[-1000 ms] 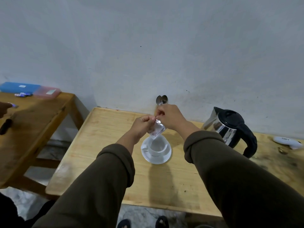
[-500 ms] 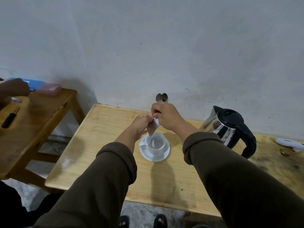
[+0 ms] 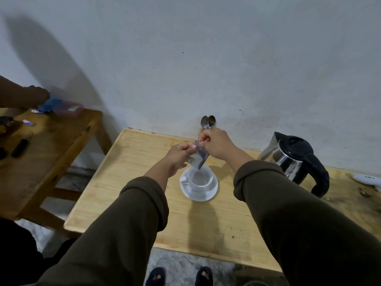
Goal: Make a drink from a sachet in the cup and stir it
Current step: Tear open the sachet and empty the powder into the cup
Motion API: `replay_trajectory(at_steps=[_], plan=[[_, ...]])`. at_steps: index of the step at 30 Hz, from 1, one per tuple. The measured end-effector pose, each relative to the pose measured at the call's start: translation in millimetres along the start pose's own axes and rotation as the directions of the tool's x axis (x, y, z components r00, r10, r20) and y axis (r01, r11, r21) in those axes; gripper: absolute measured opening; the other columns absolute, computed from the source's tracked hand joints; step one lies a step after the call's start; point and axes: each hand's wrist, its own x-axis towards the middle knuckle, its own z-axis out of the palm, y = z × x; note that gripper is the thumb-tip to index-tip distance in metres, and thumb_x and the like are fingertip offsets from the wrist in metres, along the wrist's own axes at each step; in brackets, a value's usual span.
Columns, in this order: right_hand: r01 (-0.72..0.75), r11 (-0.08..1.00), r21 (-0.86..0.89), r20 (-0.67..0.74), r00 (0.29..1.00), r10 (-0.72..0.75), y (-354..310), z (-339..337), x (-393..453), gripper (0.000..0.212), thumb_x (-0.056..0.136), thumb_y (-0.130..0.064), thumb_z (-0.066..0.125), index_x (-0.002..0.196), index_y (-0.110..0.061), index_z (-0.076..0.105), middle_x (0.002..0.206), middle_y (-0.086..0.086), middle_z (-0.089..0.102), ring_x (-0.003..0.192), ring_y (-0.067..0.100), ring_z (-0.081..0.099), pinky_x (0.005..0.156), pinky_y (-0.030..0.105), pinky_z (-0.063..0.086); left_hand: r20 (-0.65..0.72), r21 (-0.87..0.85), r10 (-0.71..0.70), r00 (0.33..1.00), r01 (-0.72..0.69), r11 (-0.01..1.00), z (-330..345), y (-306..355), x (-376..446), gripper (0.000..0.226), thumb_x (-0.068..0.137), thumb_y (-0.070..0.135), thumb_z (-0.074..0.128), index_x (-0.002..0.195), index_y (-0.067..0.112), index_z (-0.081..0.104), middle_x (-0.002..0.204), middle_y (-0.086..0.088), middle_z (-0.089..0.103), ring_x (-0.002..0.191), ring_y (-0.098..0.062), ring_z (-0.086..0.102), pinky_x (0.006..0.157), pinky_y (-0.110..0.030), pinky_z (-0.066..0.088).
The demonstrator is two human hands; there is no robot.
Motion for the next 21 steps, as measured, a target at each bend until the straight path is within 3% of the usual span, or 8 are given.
replay_trajectory(at_steps=[3, 6, 10, 15, 18, 21], plan=[[0.040, 0.999, -0.029, 0.013, 0.999, -0.039, -2.3, 2.5, 0.9, 0.014, 0.086, -0.007, 0.057, 0.078, -0.018, 0.057, 0.086, 0.001, 0.056, 0.082, 0.016, 0.048, 0.058, 0.016, 0.033, -0.011, 0.026, 0.018, 1.000, -0.018, 0.999, -3.3, -0.4, 1.7, 0.020, 0.096, 0.026, 0.050, 0.080, 0.026, 0.060, 0.092, 0.000, 0.057, 0.086, -0.014, 0.049, 0.070, -0.025, 0.037], [0.086, 0.995, -0.044, 0.026, 0.996, -0.085, -2.9, 5.9, 1.1, 0.015, 0.087, -0.007, 0.056, 0.080, -0.020, 0.054, 0.089, 0.001, 0.054, 0.083, 0.016, 0.046, 0.060, 0.018, 0.031, -0.011, 0.032, 0.046, 0.999, -0.046, 0.998, -5.2, 1.1, 2.8, 0.026, 0.098, 0.021, 0.046, 0.075, 0.024, 0.057, 0.080, 0.003, 0.055, 0.076, -0.009, 0.048, 0.066, -0.021, 0.038], [0.100, 0.995, 0.020, 0.046, 0.994, -0.101, -0.6, 4.0, -1.5, 0.012, 0.088, -0.004, 0.054, 0.085, -0.015, 0.059, 0.091, 0.003, 0.053, 0.084, 0.016, 0.046, 0.072, 0.021, 0.033, -0.001, 0.067, 0.058, 0.998, -0.057, 0.996, -3.7, 5.8, 3.5, 0.028, 0.099, 0.019, 0.043, 0.075, 0.024, 0.056, 0.078, 0.004, 0.056, 0.073, -0.005, 0.049, 0.065, -0.018, 0.039], [0.083, 0.991, 0.103, 0.053, 0.995, -0.089, 5.4, -2.1, -6.1, 0.011, 0.088, -0.003, 0.054, 0.089, -0.007, 0.063, 0.087, 0.001, 0.054, 0.083, 0.016, 0.047, 0.065, 0.018, 0.037, 0.014, 0.016, 0.031, 0.999, -0.031, 0.999, 5.7, 7.7, 6.5, 0.028, 0.100, 0.016, 0.042, 0.076, 0.023, 0.055, 0.078, 0.003, 0.055, 0.071, -0.007, 0.048, 0.065, -0.018, 0.039], [0.043, 0.991, 0.128, 0.054, 0.997, -0.050, 12.0, -3.2, -7.8, 0.018, 0.088, -0.006, 0.055, 0.076, -0.019, 0.056, 0.077, -0.006, 0.051, 0.081, 0.016, 0.047, 0.067, 0.020, 0.037, 0.018, 0.015, 0.022, 1.000, -0.022, 1.000, 10.9, 8.1, 8.6, 0.029, 0.100, 0.016, 0.042, 0.075, 0.022, 0.055, 0.078, 0.003, 0.056, 0.070, -0.007, 0.049, 0.064, -0.018, 0.041], [0.028, 0.985, 0.171, 0.061, 0.997, -0.039, 17.3, -4.9, -10.8, 0.023, 0.089, -0.004, 0.055, 0.074, -0.022, 0.053, 0.081, -0.002, 0.051, 0.076, 0.014, 0.046, 0.062, 0.016, 0.034, 0.007, 0.012, 0.012, 1.000, -0.012, 1.000, 16.4, 6.5, 11.2, 0.028, 0.099, 0.014, 0.043, 0.075, 0.022, 0.055, 0.077, 0.003, 0.056, 0.069, -0.007, 0.049, 0.063, -0.018, 0.042]])
